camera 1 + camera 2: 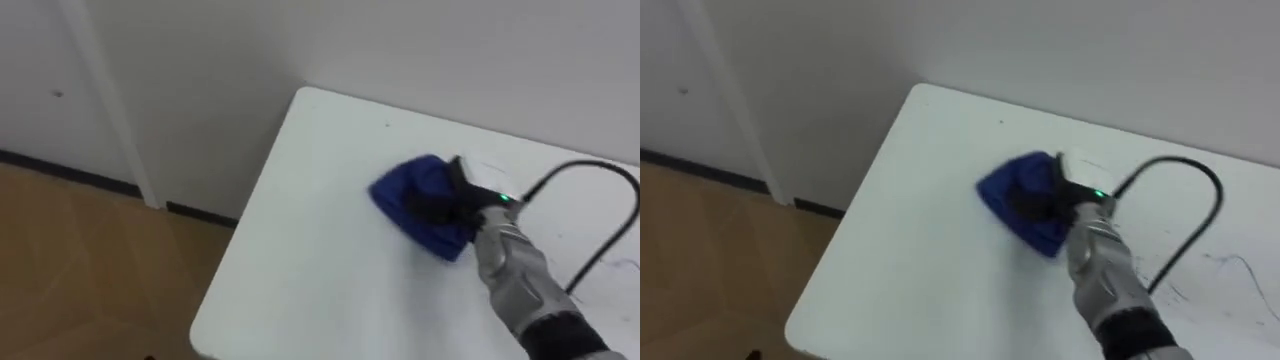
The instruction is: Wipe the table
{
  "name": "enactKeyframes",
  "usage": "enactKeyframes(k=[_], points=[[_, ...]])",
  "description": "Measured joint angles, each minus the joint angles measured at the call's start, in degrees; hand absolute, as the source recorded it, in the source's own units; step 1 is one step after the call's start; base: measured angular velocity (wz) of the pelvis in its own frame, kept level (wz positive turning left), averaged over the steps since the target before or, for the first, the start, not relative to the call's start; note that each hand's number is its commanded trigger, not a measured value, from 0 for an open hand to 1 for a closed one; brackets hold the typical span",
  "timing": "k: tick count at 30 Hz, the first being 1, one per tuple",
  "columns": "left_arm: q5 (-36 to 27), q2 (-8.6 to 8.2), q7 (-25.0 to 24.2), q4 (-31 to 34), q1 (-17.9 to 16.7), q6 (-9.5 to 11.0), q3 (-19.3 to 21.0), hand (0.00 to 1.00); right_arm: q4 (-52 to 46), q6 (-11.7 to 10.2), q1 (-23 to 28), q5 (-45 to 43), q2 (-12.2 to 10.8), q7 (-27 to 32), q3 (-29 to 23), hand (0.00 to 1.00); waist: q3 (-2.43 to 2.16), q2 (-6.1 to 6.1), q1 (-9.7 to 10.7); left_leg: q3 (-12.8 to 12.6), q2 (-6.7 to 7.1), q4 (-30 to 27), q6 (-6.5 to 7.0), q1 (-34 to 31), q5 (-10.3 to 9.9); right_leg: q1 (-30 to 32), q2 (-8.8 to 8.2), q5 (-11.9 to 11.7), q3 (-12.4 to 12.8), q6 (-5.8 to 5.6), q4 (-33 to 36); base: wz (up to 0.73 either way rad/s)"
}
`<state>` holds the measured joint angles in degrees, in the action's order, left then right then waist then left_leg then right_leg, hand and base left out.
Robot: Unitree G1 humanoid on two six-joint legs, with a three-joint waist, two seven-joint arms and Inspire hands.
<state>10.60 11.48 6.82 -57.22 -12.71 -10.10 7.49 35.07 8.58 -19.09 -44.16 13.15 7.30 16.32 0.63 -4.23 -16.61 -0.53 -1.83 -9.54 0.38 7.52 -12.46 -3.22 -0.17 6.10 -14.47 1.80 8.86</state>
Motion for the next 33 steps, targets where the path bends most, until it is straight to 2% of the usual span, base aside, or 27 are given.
enactKeyframes(k=[2,4,5,7,9,10,12,13,15,19,20,23,26,27,28,29,30,31,32,33], points=[[-1.4,-0.06,0.1,0.0,-3.3,-1.6,-0.1,0.00,1.2,-0.5,1.3,1.0,0.0,0.4,-0.7,1.00,0.01,0.36,0.0,1.8,0.22,-0.2,0.03,-0.5,0.0,-0.4,-0.52,0.1,-1.4,-0.21,-0.3,0.50],[-2.2,-0.51,-0.1,0.0,-6.2,-2.5,0.0,0.00,1.4,-3.2,4.5,2.5,0.1,2.3,-3.1,1.00,-0.17,0.75,2.0,2.8,0.44,-0.5,0.10,-0.7,0.1,-1.2,-0.83,0.3,-2.3,-0.51,-0.4,0.53],[-2.2,-0.70,-0.3,-0.1,-7.1,-2.5,0.1,0.00,1.5,-5.4,6.5,3.6,0.1,3.8,-4.2,1.00,-0.11,1.01,3.0,3.0,0.57,-0.5,0.10,-0.2,0.1,-2.2,-1.01,0.4,-2.5,-0.72,-0.8,0.39],[-2.1,-0.70,-0.4,0.0,-6.8,-2.4,0.3,0.00,2.4,-8.0,9.1,5.8,0.1,7.0,-5.3,1.00,-0.19,1.10,3.9,2.6,0.72,-0.3,0.11,0.3,0.1,-3.1,-1.72,1.0,-2.2,-1.61,-1.2,0.26],[-1.0,-0.73,-0.3,0.1,-5.8,-1.8,0.5,0.00,4.2,-11.6,13.1,9.1,0.1,12.5,-8.6,1.00,-0.48,1.51,6.3,1.3,1.61,-0.1,0.46,0.5,0.3,-3.9,-2.20,1.5,-1.8,-2.47,-1.2,0.28],[-0.9,-0.73,-0.2,0.5,-5.6,-1.7,0.9,0.00,4.2,-11.9,14.5,9.5,0.2,14.1,-9.7,1.00,-0.52,1.52,6.9,0.9,1.63,0.0,0.69,0.6,0.4,-4.0,-2.44,1.7,-1.5,-2.79,-1.1,0.22],[2.3,-0.73,0.1,2.2,-5.7,-1.1,3.8,0.00,4.3,-12.4,20.4,10.5,0.8,19.4,-15.9,1.00,-0.89,1.60,9.0,-1.4,1.86,0.3,0.91,0.8,0.3,-4.3,-2.94,2.0,-0.6,-3.17,-0.8,-0.04],[2.9,-0.77,0.4,2.5,-5.7,-1.1,4.5,0.00,4.3,-12.4,22.1,11.3,1.3,20.7,-17.0,1.00,-1.08,1.79,9.2,-1.8,1.79,0.4,1.34,0.9,0.0,-4.3,-2.88,2.0,0.1,-3.24,-0.6,-0.20],[3.6,-0.84,1.1,3.0,-5.8,-1.1,7.1,0.00,7.0,-13.7,27.1,14.6,3.0,24.6,-22.2,1.00,-1.86,1.87,11.0,-2.4,1.71,0.3,2.39,1.4,-0.8,-5.0,-2.97,2.1,0.3,-3.45,-0.2,-0.07],[3.5,-0.84,1.8,3.4,-6.7,-0.8,8.4,0.00,11.4,-13.7,29.8,18.2,3.9,27.2,-28.8,1.00,-2.22,1.44,12.7,-2.4,1.79,-0.1,2.59,2.0,-1.1,-5.7,-3.01,1.8,0.4,-3.67,-0.2,-0.06],[3.5,-0.87,1.8,3.6,-7.0,-0.8,8.4,0.00,12.9,-13.6,29.7,19.7,4.4,27.1,-29.6,1.00,-2.39,1.21,13.1,-2.4,1.79,-0.1,2.59,2.3,-1.1,-5.9,-3.00,1.7,0.4,-3.69,-0.1,0.00],[2.2,-1.16,1.8,3.7,-7.1,-0.7,7.8,0.00,13.9,-12.0,27.3,20.6,5.2,25.3,-29.4,1.00,-2.36,1.08,13.1,-2.6,1.80,-0.2,2.59,2.5,-1.0,-5.8,-2.96,1.6,0.3,-3.60,0.0,-0.09],[2.3,-1.98,1.7,3.2,-7.1,-0.8,6.1,0.00,12.9,-6.6,22.6,20.5,5.2,21.2,-28.1,1.00,-2.26,1.07,12.2,-4.1,1.49,-0.1,2.50,3.1,-1.1,-5.6,-2.57,1.5,1.8,-3.41,0.3,-0.31],[2.3,-2.31,1.6,3.2,-6.4,-1.1,5.1,0.00,10.5,-2.7,20.8,20.2,5.1,18.8,-26.8,1.00,-2.15,1.18,11.6,-4.6,1.35,-0.1,2.44,2.9,-1.0,-4.6,-2.56,1.4,2.1,-3.25,1.2,-0.25],[2.3,-2.53,1.6,3.1,-6.1,-1.2,4.5,0.00,9.0,-1.0,19.6,19.5,5.0,17.7,-25.9,1.00,-2.06,1.21,11.3,-5.0,1.31,0.0,2.40,2.6,-1.0,-4.0,-2.50,1.4,2.5,-3.18,1.5,-0.47],[2.2,-2.85,1.5,2.5,-5.2,-1.3,3.6,0.00,5.6,2.0,16.5,18.0,4.6,15.3,-22.2,1.00,-1.75,1.37,10.1,-6.7,0.99,0.0,2.18,2.0,-0.8,-2.4,-2.24,1.1,3.5,-2.69,2.4,-0.69],[2.1,-2.87,1.4,1.9,-3.7,-1.4,3.2,0.00,1.2,3.9,12.9,15.6,3.5,12.8,-17.1,1.00,-1.15,1.61,8.8,-8.1,0.57,-0.1,1.83,1.3,-0.6,-0.8,-1.94,0.7,3.4,-2.04,3.0,-0.65],[1.8,-2.83,1.4,1.8,-3.2,-1.5,3.2,0.00,-1.0,4.0,11.1,13.7,3.0,11.6,-14.6,1.00,-0.79,1.46,8.7,-8.2,0.44,-0.2,1.69,0.8,-0.4,-0.3,-1.84,0.5,3.3,-1.77,3.0,-0.36],[0.8,-2.72,1.4,1.7,-1.9,-1.6,2.8,0.00,-4.8,3.9,7.5,9.6,2.4,9.5,-9.3,1.00,-0.30,1.02,7.9,-8.2,0.31,-0.1,1.45,-0.1,0.0,0.7,-1.66,0.2,3.3,-1.38,2.9,-0.03],[0.9,-2.82,1.4,2.0,-0.8,-1.7,2.3,0.00,-7.2,3.5,3.8,5.9,2.3,7.2,-5.3,1.00,-0.06,1.02,6.5,-8.2,0.25,-0.1,1.21,-0.9,0.2,1.6,-1.44,0.1,3.3,-1.12,2.8,0.05]])
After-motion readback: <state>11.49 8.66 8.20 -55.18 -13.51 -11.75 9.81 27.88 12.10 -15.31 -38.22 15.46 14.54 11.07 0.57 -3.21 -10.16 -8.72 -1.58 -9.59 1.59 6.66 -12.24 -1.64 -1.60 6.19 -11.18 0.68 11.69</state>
